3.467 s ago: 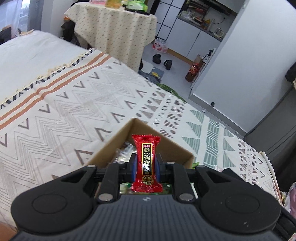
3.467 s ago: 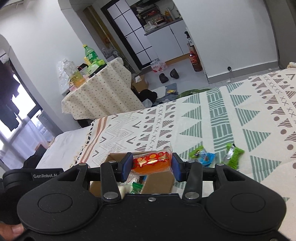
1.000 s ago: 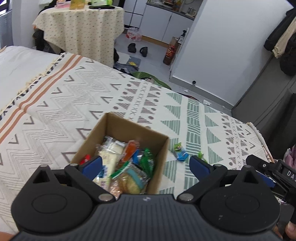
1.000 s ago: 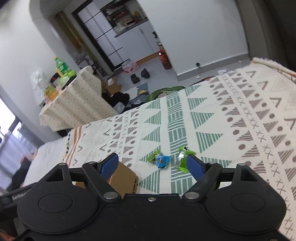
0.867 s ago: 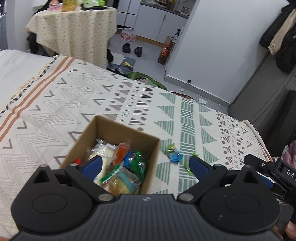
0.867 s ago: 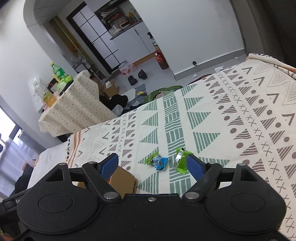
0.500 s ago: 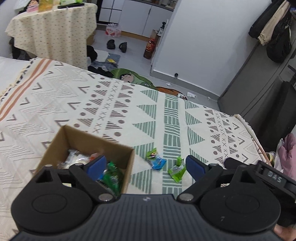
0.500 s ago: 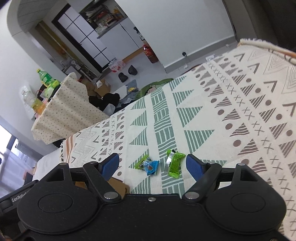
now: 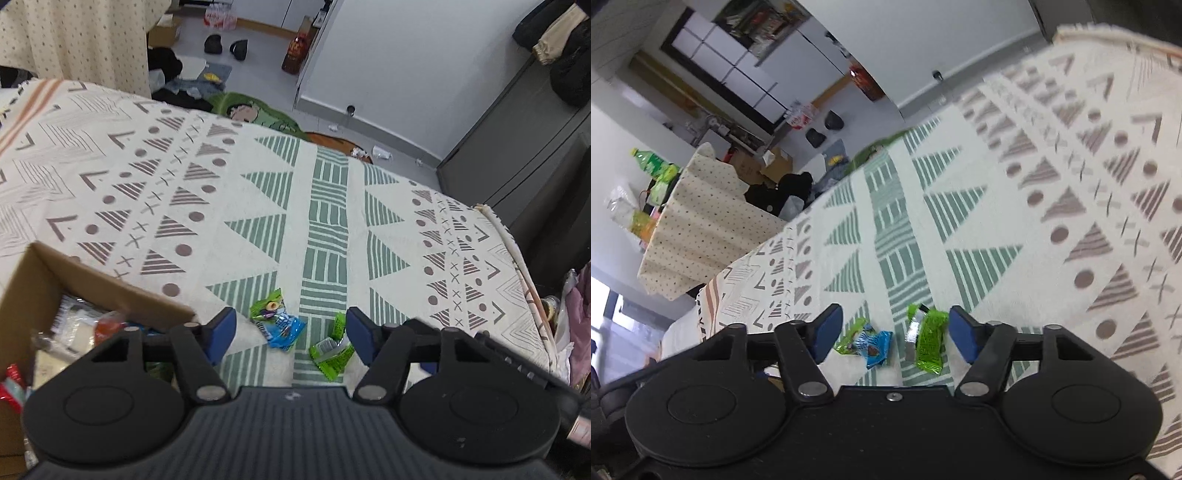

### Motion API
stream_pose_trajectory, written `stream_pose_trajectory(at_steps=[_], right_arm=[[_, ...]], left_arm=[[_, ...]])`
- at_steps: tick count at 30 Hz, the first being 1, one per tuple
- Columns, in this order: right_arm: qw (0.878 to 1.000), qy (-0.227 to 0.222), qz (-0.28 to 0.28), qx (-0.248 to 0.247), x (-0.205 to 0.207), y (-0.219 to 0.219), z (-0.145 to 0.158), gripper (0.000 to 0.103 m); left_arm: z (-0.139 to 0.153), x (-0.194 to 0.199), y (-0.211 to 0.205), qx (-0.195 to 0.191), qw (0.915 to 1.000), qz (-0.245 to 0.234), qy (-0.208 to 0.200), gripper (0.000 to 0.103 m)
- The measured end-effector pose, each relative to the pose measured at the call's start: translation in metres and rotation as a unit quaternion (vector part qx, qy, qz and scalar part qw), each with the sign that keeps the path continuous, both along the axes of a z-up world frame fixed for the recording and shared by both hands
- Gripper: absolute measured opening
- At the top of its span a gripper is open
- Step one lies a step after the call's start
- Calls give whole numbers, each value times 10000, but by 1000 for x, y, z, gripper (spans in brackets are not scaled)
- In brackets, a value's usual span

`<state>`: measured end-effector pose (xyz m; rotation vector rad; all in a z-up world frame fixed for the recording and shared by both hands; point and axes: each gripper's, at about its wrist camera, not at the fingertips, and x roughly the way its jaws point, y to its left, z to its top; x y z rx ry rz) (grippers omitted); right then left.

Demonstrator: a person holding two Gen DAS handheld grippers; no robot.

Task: Organize snacks
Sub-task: 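Move both open tools toward the blue and green candies on the bed, then grasp the blue-wrapped candy with the left tool while the right tool grasps the green candy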

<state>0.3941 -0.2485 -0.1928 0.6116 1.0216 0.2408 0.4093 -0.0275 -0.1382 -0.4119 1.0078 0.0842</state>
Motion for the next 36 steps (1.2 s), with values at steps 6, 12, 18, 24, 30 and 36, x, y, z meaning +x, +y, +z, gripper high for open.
stream_pose_trajectory(at_steps=[6,12,18,24,30,36], right_arm=[[9997,154,-12,206,4,2,-24,55],[9992,266,-67,274,11,3,-43,50],[9991,320,-20,289,16,11,-57,49],[9991,348,7,226,17,15,-65,41],[9991,400,22,152,15,15,-71,28],[9991,411,-129,8,14,8,-64,26]], left_arm=[[-25,24,-6,-4,9997,96,245,54],[-40,41,-11,317,9988,210,320,53],[-39,54,-14,594,9978,105,281,53],[-33,65,-22,834,9958,-307,238,53],[-63,80,-26,911,9894,-723,870,53],[-72,84,-27,947,9859,-844,1095,53]])
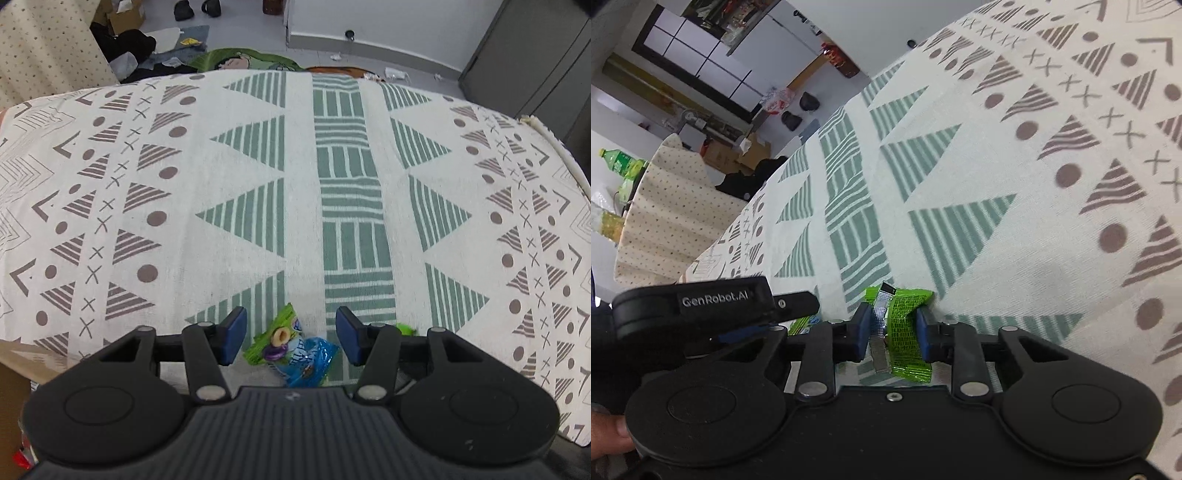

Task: Organize snacks
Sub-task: 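Grasp the blue-wrapped candy with the left tool while the right tool grasps the green candy, then carry the blue candy and green candy over the box with both tools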

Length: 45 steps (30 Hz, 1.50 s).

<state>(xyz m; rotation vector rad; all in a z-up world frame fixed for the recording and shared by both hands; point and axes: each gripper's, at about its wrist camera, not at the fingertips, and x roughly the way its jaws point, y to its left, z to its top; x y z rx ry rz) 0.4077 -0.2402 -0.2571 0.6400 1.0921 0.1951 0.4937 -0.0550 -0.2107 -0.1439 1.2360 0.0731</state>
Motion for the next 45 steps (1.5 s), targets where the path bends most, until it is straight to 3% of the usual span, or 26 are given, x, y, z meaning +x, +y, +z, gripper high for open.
stream_pose_trajectory(at_steps=[11,13,16,30,45], right_arm=[[9998,3,-121,-176,-2,-9,5,25],[9998,-14,-109,-154,-2,-9,6,25],[9999,-92,-65,-127,-3,-9,10,25],[9990,-440,91,69,-11,-5,35,24],[9913,-1228,466,125,-39,9,89,24]], left_arm=[[-24,-8,-10,145,9996,76,249,53],[-25,-10,-11,149,9996,80,219,37],[-21,-11,-11,120,9997,130,188,33],[33,-39,-7,33,9982,461,-390,33],[95,-97,20,68,9908,894,-1018,33]])
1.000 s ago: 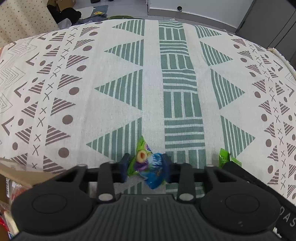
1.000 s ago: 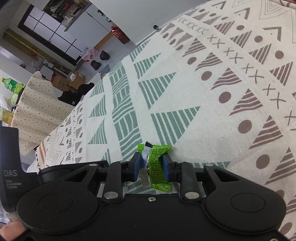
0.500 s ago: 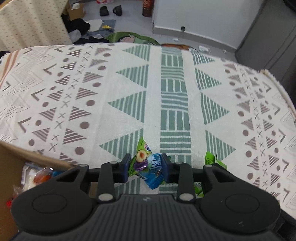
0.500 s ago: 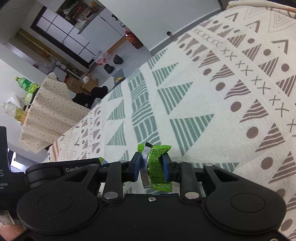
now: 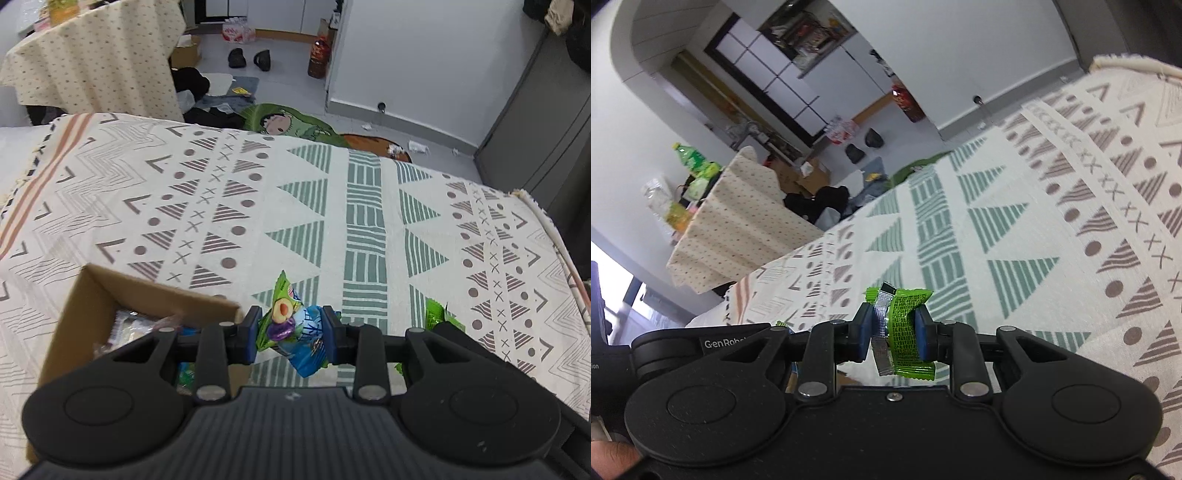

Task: Organize snacks
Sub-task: 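Carry the blue candy and green candy over the box with both tools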

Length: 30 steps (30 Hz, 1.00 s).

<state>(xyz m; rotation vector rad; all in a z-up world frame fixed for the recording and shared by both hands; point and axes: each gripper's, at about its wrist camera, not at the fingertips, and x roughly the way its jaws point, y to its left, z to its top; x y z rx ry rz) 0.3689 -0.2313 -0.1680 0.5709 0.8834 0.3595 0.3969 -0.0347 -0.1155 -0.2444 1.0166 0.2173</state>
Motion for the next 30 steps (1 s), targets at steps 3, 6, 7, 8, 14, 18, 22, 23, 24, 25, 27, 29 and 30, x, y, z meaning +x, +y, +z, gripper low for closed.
stream_pose_trajectory(at_steps=[3,6,7,8,14,18,22,23,24,25,27,29,30], right_arm=[[9999,-96,82,-16,-6,6,8,24],[9996,-196,178,-48,-11,13,15,24],[9994,-247,221,-56,-14,15,17,24],[9992,-304,270,-67,-16,18,21,23],[9968,-579,533,-129,-33,36,37,23],[9948,-702,723,-158,-44,51,45,23],[9932,-800,833,-153,-54,64,50,22],[9929,-815,856,-148,-56,67,51,21],[9926,-830,875,-163,-58,69,52,21],[9923,-848,892,-160,-59,70,52,21],[9917,-842,962,-126,-62,73,52,20],[9907,-854,1053,-87,-64,77,53,20],[9901,-871,1096,-67,-66,80,53,20]], left_arm=[[9,-13,8,-14,9999,103,-88,33],[17,-25,17,-38,9996,193,-188,32],[19,-29,20,-55,9995,219,-205,32],[21,-33,23,-66,9994,243,-219,32],[33,-55,37,-155,9989,318,-317,32],[37,-72,45,-126,9986,343,-376,32],[39,-88,61,-191,9974,554,-413,32],[39,-92,65,-203,9970,609,-427,32],[39,-97,69,-212,9967,658,-436,32],[40,-101,74,-228,9962,714,-443,33],[41,-111,82,-261,9952,826,-458,33],[42,-119,89,-273,9945,894,-463,33],[42,-123,92,-280,9943,920,-456,33]])
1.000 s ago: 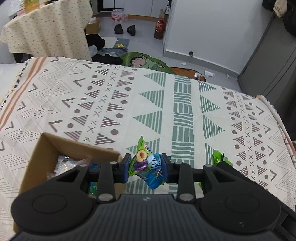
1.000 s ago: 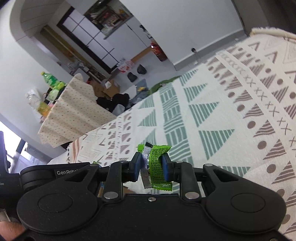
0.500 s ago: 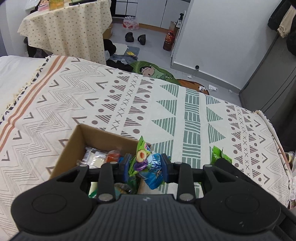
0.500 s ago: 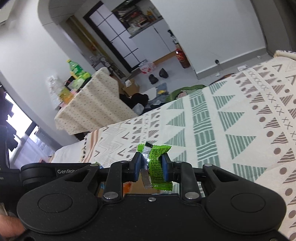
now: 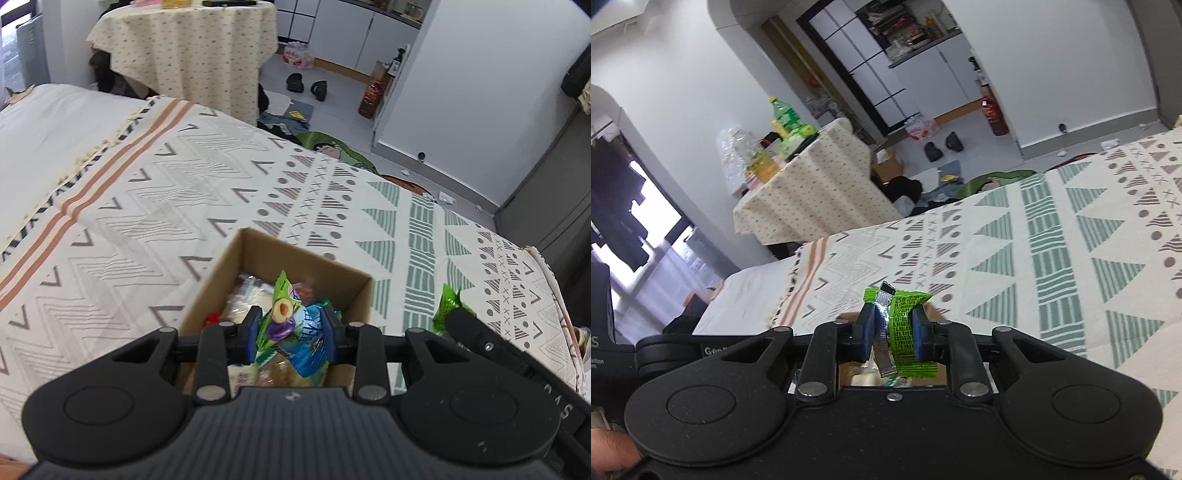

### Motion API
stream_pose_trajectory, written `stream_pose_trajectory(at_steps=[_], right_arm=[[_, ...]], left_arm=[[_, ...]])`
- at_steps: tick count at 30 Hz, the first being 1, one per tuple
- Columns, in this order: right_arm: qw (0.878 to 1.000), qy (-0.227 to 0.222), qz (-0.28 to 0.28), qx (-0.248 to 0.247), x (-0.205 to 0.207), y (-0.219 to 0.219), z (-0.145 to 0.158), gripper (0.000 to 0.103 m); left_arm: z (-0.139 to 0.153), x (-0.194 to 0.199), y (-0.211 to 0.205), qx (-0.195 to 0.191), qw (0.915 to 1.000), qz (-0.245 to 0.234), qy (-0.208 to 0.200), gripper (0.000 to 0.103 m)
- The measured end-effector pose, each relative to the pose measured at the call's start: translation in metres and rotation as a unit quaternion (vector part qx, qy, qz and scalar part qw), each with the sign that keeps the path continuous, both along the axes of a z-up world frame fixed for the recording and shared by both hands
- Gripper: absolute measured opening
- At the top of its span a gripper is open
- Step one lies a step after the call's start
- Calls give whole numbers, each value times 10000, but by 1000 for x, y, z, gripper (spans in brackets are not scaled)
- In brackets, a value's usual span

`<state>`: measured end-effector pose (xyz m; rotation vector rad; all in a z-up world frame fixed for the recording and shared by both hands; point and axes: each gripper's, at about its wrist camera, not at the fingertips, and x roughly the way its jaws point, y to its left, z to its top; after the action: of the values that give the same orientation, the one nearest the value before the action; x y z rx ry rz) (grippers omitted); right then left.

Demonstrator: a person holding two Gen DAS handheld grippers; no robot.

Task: Organize snacks
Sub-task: 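Carry the blue candy and green candy over the box with both tools, then release the blue candy into the box with the left tool while the right tool releases the green candy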

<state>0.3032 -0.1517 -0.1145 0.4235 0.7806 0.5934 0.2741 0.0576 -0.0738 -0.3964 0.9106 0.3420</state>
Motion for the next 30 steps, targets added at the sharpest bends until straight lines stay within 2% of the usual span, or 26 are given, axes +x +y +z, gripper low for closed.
stream_pose_trajectory(at_steps=[12,14,16,19,23,25,29,30], right_arm=[[9987,141,480,-24,-13,32,-2,20],[9985,194,510,-48,-14,36,-3,20],[9981,252,549,-86,-17,39,-5,20],[9972,360,632,-141,-20,45,-7,21],[9965,399,704,-196,-30,53,-6,21],[9958,419,736,-333,-36,58,-5,23],[9956,478,748,-306,-44,61,5,32],[9958,464,713,-325,-45,61,9,39]], left_arm=[[-12,-24,25,-265,9994,164,114,33],[-15,-28,26,-207,9994,193,183,33],[-19,-31,28,-107,9993,213,278,37],[-26,-36,36,-259,9983,319,406,46],[-24,-44,46,-404,9976,433,361,50],[-19,-48,48,-450,9977,398,328,56],[-10,-56,53,-461,9981,333,247,69],[-7,-59,54,-469,9982,315,214,72]])
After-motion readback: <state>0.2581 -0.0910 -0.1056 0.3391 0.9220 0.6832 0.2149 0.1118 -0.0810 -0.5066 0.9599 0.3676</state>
